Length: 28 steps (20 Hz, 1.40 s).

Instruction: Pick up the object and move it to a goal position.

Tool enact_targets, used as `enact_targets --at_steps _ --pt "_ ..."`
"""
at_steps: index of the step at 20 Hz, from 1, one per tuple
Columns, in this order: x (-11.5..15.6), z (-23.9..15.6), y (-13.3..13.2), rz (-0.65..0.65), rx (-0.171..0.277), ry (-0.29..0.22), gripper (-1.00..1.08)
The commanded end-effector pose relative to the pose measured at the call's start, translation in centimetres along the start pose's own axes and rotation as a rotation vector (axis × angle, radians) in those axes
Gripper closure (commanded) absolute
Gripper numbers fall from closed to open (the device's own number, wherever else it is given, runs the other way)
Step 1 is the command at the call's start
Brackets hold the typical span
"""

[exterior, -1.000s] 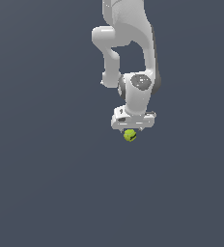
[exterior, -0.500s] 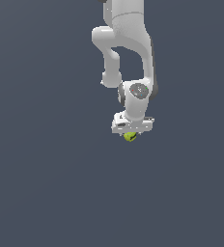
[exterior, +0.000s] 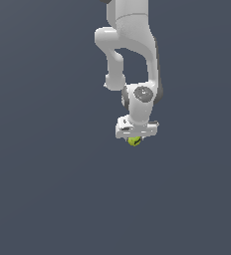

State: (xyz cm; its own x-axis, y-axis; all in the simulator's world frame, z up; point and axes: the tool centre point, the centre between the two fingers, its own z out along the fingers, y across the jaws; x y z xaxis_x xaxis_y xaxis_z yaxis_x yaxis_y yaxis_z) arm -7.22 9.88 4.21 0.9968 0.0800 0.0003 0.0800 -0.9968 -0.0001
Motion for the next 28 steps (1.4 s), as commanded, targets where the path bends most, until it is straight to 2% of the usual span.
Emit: enact_targets --at_steps 1,7,13,19,28 --pt "0.0 0.1 0.0 0.000 0.000 0.000 1.08" --pt "0.2 -0.7 0.3 0.000 0.000 0.000 1.08" --pt "0.9 -3.3 1.4 0.000 0.000 0.000 1.08" --pt "2.2 -7.8 3.2 0.000 0.000 0.000 1.08" --pt "4.7 -16.6 6.8 0.000 0.002 0.000 1.08"
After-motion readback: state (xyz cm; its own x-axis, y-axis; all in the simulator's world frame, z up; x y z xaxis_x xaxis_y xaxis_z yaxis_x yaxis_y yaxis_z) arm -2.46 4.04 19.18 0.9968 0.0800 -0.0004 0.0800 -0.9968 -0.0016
